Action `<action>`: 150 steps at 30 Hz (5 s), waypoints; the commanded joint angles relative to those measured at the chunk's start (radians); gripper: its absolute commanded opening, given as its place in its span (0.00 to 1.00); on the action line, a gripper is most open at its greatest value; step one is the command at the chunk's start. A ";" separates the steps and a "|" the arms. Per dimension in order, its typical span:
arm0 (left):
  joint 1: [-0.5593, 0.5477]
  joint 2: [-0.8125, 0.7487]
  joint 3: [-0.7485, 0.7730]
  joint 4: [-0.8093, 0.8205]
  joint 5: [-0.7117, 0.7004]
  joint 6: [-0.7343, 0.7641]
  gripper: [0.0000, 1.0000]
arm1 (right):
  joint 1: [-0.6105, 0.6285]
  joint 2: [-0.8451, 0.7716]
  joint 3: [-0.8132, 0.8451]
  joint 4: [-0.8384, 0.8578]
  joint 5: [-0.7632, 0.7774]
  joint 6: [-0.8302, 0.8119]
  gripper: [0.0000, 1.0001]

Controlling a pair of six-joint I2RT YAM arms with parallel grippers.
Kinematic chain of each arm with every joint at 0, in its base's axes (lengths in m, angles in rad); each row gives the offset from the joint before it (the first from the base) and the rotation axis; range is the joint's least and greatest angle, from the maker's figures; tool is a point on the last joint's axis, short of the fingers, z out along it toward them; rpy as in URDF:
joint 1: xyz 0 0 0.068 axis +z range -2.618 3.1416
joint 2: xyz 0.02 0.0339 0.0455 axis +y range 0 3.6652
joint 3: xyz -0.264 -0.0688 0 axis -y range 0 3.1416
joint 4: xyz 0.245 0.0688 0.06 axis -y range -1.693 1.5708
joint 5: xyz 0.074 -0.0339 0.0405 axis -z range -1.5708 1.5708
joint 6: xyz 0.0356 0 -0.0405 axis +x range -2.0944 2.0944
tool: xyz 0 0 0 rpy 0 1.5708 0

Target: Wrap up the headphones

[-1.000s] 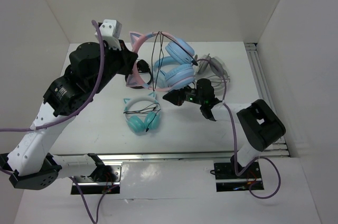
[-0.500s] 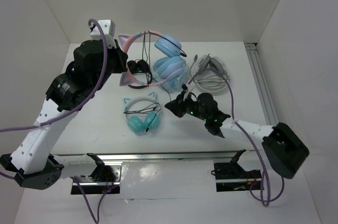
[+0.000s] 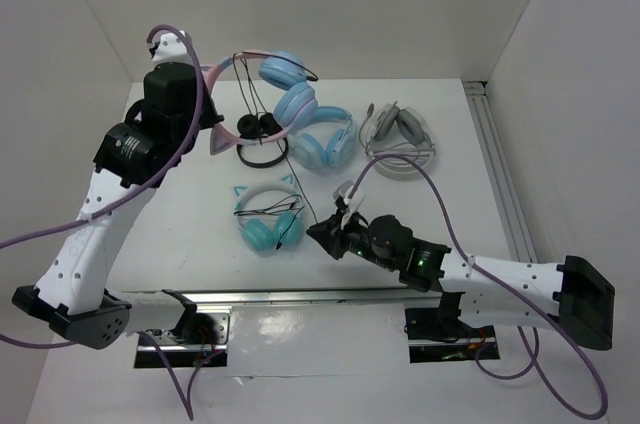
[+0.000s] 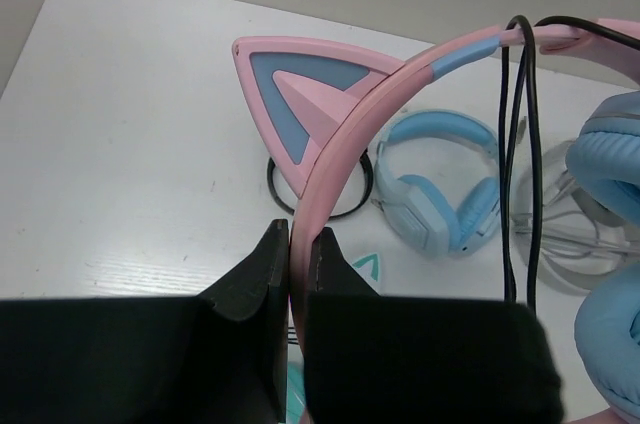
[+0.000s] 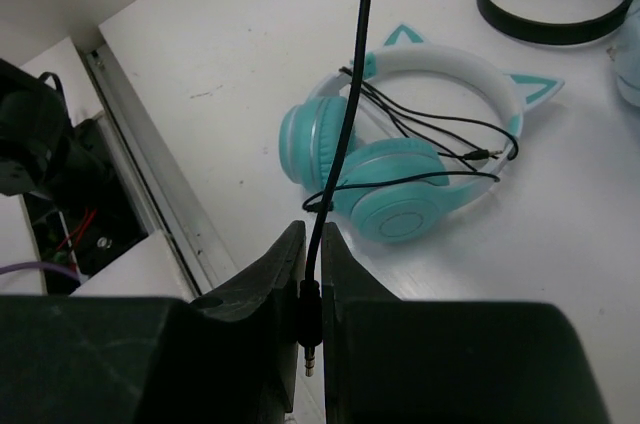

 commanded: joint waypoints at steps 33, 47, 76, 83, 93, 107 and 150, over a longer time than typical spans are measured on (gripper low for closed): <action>-0.038 -0.095 -0.357 0.192 -0.119 0.127 0.00 | 0.345 0.182 0.666 -0.630 0.461 -0.139 0.00; -0.340 -0.146 -0.432 0.178 0.018 0.376 0.00 | 0.345 0.191 0.809 -0.791 0.634 -0.338 0.00; -0.658 -0.194 -0.348 -0.117 0.133 0.447 0.00 | 0.376 0.068 0.605 -0.665 0.987 -0.656 0.09; -0.658 -0.224 -0.299 -0.129 0.186 0.474 0.00 | 0.376 0.024 0.585 -0.674 1.008 -0.667 0.10; -0.658 -0.214 -0.244 -0.158 0.232 0.484 0.00 | 0.376 -0.070 0.539 -0.673 1.004 -0.687 0.32; -0.658 -0.194 -0.204 -0.179 0.243 0.484 0.00 | 0.324 -0.059 0.532 -0.711 0.947 -0.631 0.62; -0.240 0.752 0.115 0.190 0.978 0.954 0.00 | 0.305 -0.145 0.924 -0.970 1.008 -0.154 1.00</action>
